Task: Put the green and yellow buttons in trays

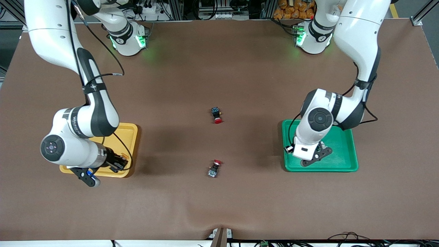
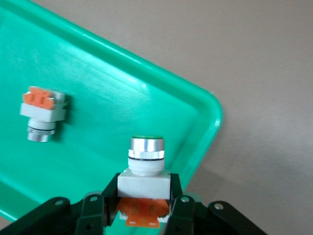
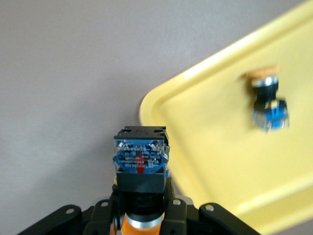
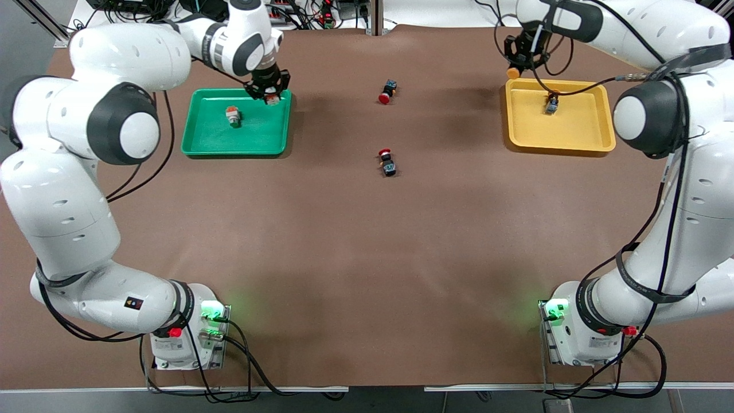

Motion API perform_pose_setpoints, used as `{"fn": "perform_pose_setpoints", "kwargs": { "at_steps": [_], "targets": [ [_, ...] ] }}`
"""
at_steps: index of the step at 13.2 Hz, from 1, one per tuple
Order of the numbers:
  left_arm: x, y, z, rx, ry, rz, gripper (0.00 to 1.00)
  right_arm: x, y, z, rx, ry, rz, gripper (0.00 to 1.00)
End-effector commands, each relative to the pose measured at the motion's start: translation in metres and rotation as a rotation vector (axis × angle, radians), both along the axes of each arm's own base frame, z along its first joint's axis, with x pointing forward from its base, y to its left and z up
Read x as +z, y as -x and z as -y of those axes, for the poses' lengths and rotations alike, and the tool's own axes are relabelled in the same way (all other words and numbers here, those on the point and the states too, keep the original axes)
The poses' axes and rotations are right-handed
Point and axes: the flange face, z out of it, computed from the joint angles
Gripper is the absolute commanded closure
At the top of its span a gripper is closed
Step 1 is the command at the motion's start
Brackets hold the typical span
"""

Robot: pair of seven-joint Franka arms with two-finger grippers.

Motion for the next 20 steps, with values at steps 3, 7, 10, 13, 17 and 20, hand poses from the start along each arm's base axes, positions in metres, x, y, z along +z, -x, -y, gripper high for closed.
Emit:
{"fn": "perform_pose_setpoints", "kwargs": {
  "at_steps": [3, 7, 10, 13, 17, 20],
  "targets": [
    [0.013, 0.028, -0.053, -0.039, -0.002, -0.043, 1.0, -0.013, 0.031, 0.049, 0.222, -0.03, 0.042, 0.9],
    [0.005, 0.026, -0.092, -0.075, 0.0, -0.071, 1.0, -0.01, 0.033, 0.047, 0.32, -0.044, 0.03, 0.0],
    [-0.012, 0.028, -0.086, -0.084, 0.009, -0.08, 1.0, 0.009, 0.031, 0.042, 0.363, -0.045, 0.061, 0.0],
    [-0.028, 0.028, -0.087, -0.084, 0.016, -0.078, 1.0, 0.069, 0.032, 0.04, 0.44, -0.033, 0.149, 0.0],
    [-0.037, 0.03, -0.079, -0.045, 0.061, -0.095, 0.83, 0.147, 0.057, 0.047, 0.55, -0.044, 0.148, 0.0],
    [-0.034, 0.027, -0.082, -0.027, 0.063, -0.088, 0.0, 0.211, 0.095, 0.05, 0.573, -0.058, 0.1, 0.0]
  ]
}}
